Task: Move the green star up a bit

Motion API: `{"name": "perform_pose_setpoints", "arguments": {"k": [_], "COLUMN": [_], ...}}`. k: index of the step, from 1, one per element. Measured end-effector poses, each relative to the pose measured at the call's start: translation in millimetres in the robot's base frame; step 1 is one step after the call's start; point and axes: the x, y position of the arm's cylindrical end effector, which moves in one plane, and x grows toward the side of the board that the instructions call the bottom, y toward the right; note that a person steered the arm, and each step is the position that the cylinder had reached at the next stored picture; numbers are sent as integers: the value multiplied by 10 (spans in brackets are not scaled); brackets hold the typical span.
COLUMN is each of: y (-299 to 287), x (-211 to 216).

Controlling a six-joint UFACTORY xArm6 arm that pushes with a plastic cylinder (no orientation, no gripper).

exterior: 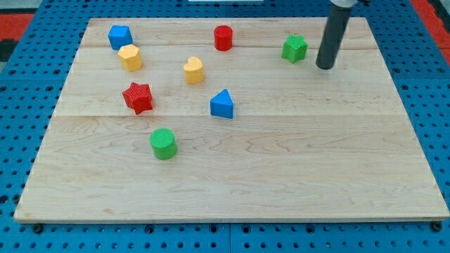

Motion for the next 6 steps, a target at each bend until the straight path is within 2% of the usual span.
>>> {"name": "perform_pose_setpoints", "arguments": {"k": [4,6], "y": [-313,-694], "x": [49,10]}}
